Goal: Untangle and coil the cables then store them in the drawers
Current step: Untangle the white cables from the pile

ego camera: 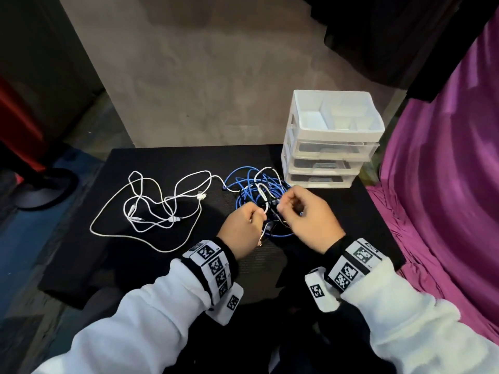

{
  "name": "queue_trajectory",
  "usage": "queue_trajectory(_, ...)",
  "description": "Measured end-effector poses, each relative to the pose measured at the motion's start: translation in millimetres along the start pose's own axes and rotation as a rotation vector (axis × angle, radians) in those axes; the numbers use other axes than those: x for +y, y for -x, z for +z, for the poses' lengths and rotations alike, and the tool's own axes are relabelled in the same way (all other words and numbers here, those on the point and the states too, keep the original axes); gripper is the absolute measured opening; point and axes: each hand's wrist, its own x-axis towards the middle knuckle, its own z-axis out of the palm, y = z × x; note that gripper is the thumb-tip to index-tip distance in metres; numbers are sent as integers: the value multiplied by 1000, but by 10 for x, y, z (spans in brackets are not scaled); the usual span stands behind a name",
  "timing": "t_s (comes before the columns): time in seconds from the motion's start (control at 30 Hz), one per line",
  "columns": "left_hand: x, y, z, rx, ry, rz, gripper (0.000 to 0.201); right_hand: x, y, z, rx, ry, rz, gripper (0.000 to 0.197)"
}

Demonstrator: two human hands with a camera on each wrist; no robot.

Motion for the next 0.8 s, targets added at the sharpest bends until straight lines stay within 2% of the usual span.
queue_trajectory(0.07, 10, 41, -37, -57, 23, -38, 20, -47, 72, 92, -217, 103, -151, 29)
queue_trajectory(0.13, -14, 63, -88, -79, 1, -21, 22, -59, 73, 158, -340, 236, -164, 32)
queue_trajectory(0.23, -84, 97, -270, -50, -150, 91, 23, -48, 22, 181, -317, 391, -209, 7)
queue_trajectory(0.33, -154, 176, -543, -82, -197, 147, 22, -29, -73, 178, -322, 557, -238, 24)
queue_trajectory(0.37, -168, 207, -659, -82, -181, 148, 21, -24, -119, 132, -321, 615, -203, 26)
queue_trajectory(0.5, -334, 284, -1222, -23, -195, 118, 22, 157, -320, -149, -306, 513, -4, 33)
queue_trajectory(0.6, -579, 316, -1464, -50, -410, 60, 19, 232, -340, -204, -264, 543, 11, 36)
queue_trajectory(0.67, -594, 330, -1414, -68, -482, 63, 18, 179, -292, -106, -272, 468, -44, 23)
queue_trajectory(0.73, -498, 328, -1284, -61, -390, 107, 18, 159, -213, 58, -322, 367, -73, 10)
queue_trajectory(0.8, -353, 332, -1148, -80, -315, 172, 18, 133, -119, 225, -351, 350, -73, 40)
